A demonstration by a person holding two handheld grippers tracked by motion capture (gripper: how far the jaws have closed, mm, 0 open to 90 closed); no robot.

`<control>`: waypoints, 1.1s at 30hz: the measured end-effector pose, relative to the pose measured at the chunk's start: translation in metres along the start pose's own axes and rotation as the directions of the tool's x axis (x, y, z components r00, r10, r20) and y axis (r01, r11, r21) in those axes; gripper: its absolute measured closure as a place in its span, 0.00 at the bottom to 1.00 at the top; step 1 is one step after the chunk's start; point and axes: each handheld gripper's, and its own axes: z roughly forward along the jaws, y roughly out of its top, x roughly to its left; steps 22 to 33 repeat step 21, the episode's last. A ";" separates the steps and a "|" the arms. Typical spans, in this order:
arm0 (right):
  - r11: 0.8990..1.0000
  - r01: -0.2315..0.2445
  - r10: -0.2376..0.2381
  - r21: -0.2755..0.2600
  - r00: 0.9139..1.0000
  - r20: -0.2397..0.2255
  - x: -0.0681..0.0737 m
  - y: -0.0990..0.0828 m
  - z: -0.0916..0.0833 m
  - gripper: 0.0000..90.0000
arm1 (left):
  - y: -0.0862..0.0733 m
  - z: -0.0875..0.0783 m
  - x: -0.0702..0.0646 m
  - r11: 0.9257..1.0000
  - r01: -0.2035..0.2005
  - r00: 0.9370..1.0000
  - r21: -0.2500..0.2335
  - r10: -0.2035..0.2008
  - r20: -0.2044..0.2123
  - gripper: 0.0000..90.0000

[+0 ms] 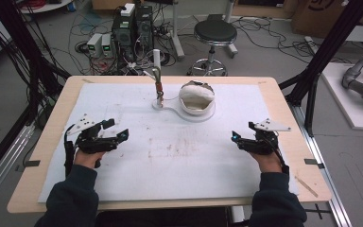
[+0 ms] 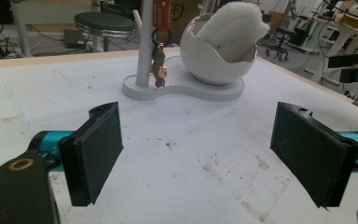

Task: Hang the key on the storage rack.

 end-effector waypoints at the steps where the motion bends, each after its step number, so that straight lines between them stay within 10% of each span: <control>1: 1.000 0.005 -0.005 0.001 1.000 0.000 0.000 0.000 0.000 0.24 | 0.000 0.000 0.000 1.000 0.000 1.000 0.000 0.000 0.000 0.18; 33: 1.000 0.006 -0.006 0.001 1.000 -0.008 0.000 0.000 0.003 0.24 | -0.001 0.000 0.001 1.000 0.008 1.000 -0.002 -0.008 -0.001 0.18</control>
